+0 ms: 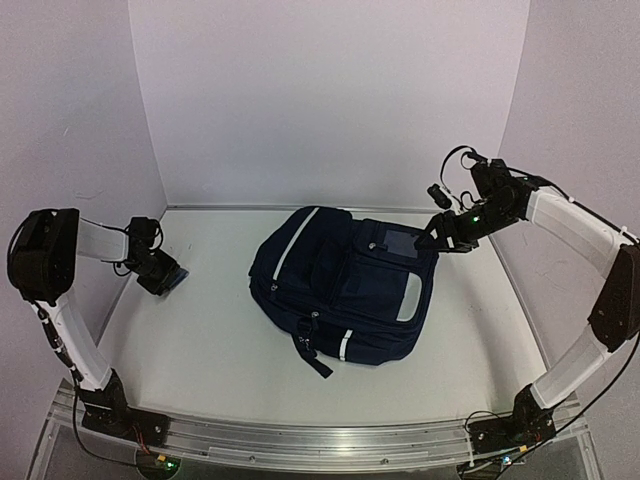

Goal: Pack the student bag
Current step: Pick up the personal item from the center of the board.

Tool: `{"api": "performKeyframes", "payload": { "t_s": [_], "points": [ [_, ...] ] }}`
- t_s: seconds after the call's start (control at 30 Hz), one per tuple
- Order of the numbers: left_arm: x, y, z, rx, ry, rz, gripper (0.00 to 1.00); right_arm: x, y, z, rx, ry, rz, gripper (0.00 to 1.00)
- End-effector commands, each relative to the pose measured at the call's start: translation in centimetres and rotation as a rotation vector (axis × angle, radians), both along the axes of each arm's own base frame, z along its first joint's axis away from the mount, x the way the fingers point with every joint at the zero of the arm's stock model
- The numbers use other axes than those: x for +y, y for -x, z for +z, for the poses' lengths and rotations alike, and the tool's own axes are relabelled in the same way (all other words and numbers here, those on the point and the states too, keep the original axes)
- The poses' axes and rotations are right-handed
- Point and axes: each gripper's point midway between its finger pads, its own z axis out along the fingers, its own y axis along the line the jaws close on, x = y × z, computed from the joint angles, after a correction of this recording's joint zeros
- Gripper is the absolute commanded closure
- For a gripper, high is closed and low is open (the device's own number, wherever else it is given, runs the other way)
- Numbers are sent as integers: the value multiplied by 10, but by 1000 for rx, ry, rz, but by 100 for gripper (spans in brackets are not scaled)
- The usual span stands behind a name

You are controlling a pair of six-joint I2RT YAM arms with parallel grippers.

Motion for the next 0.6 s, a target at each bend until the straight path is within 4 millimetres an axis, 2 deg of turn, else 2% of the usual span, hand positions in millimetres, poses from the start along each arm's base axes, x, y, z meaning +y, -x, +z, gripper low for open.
{"api": "performKeyframes", "payload": {
  "t_s": [0.0, 0.13, 0.27, 0.43, 0.57],
  "points": [
    [4, -4, -12, -20, -10, 22, 58, -1, -3, 18, -74, 7, 2, 36],
    [7, -6, -13, -26, -30, 19, 81, -1, -4, 19, -77, 6, 0, 36],
    [8, -10, 3, -58, -49, 3, 98, 0, -3, 21, -78, -1, 5, 36],
    [9, -16, 44, -114, -79, -29, 100, 3, -3, 24, -77, -19, 13, 36],
    [1, -13, 92, -186, -78, -70, 100, 8, -5, 32, -81, -52, 31, 34]
  ]
}}
